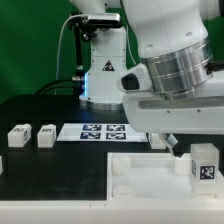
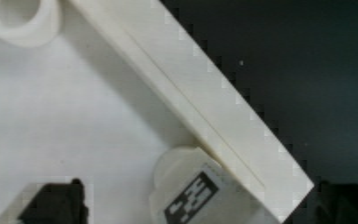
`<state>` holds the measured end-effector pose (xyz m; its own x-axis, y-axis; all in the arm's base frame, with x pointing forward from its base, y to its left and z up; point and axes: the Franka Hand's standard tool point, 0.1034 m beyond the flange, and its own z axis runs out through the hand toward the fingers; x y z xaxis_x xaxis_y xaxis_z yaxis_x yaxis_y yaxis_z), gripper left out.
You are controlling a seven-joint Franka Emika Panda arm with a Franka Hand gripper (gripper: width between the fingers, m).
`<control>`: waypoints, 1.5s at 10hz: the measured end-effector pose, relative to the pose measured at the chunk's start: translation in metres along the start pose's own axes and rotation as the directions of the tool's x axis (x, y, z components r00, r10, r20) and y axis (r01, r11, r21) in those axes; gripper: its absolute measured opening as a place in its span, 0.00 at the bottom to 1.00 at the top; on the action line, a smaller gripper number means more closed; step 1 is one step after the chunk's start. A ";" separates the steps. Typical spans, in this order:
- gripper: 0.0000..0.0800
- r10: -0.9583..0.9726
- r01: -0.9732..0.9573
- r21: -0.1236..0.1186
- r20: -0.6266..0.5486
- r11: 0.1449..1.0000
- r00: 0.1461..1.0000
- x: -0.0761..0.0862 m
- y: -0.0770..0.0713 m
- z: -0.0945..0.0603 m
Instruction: Assemble one leg
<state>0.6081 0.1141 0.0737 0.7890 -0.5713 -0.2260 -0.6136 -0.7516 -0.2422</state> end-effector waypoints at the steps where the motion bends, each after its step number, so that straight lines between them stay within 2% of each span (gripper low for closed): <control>1: 0.81 -0.194 0.192 -0.059 -0.039 0.980 0.980 0.000 -0.004 0.001; 2: 0.81 -0.425 0.419 -0.116 -0.035 0.901 0.905 -0.005 -0.011 0.005; 3: 0.81 -0.523 0.516 -0.124 -0.031 0.847 0.851 -0.003 -0.011 0.008; 5: 0.80 -0.498 0.491 -0.122 -0.037 0.863 0.866 -0.001 -0.009 0.010; 6: 0.56 -0.452 0.445 -0.115 -0.042 0.888 0.891 -0.002 -0.010 0.010; 7: 0.39 -0.306 0.298 -0.111 -0.053 0.948 0.951 -0.001 -0.004 0.011; 8: 0.39 -0.206 0.199 -0.101 -0.064 0.975 0.976 0.000 -0.004 0.011; 9: 0.37 -0.093 0.087 -0.086 -0.072 0.993 0.993 -0.001 -0.005 0.011; 10: 0.37 0.034 -0.038 -0.057 -0.068 0.998 0.997 0.002 -0.008 0.007; 11: 0.37 0.230 -0.230 0.001 -0.061 0.973 0.971 0.005 -0.009 0.007; 12: 0.37 0.409 -0.407 0.059 -0.034 0.912 0.912 0.006 -0.008 0.009; 13: 0.37 0.534 -0.530 0.101 -0.008 0.842 0.846 0.008 -0.008 0.010; 15: 0.37 0.564 -0.561 0.102 -0.002 0.822 0.826 0.007 -0.009 0.010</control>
Offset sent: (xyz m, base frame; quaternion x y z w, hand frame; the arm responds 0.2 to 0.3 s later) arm 0.0113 -0.0072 -0.0126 0.0060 0.0315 -0.2496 0.9678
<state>0.6192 0.1199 0.0649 0.3060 -0.8962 -0.3213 -0.9497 -0.2637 -0.1689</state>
